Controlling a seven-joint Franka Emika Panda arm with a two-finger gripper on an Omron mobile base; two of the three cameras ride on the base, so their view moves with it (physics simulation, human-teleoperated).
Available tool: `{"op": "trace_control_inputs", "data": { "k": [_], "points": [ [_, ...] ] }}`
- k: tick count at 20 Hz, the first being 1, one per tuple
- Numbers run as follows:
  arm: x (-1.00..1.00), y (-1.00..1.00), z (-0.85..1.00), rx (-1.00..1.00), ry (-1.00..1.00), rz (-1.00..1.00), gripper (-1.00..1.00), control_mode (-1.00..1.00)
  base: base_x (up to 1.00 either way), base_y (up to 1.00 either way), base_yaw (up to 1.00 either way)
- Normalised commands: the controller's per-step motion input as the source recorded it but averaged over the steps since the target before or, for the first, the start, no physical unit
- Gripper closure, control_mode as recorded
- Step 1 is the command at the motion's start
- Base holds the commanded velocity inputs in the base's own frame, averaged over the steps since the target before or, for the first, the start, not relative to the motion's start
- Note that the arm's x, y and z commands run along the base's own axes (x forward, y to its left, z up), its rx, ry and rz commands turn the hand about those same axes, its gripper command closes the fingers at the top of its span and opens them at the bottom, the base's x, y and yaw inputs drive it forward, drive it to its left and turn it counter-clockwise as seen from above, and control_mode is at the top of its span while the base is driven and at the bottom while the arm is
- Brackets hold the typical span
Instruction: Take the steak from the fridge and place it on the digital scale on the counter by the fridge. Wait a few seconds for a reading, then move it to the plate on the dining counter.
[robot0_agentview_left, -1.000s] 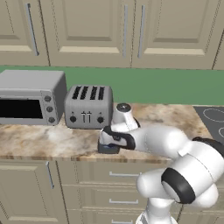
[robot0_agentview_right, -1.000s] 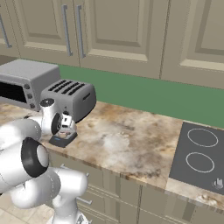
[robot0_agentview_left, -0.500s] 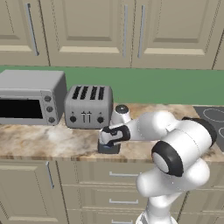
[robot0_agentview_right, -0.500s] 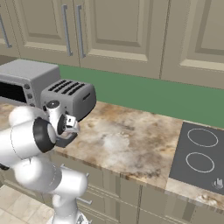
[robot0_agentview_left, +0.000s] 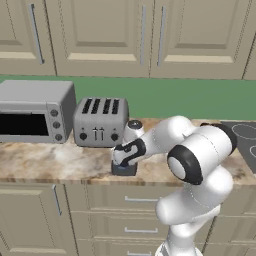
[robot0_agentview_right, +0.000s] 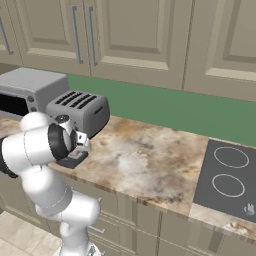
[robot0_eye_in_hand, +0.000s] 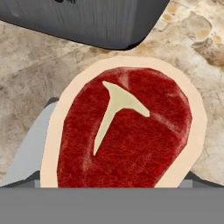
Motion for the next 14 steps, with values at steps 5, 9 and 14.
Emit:
{"op": "trace_control_inputs", "data": {
  "k": [5,9,14],
  "points": [
    [0.00,0.25,-0.39,0.00,0.02,0.00,1.00,-1.00,0.00,0.00,0.00],
    [-0.10,0.07,-0.13,0.00,0.00,0.00,1.00,-1.00,0.00,0.00,0.00],
    [-0.72,0.00,0.20,0.04,-0.12,0.00,1.00,-1.00,0.00,0.00,0.00]
  ]
}}
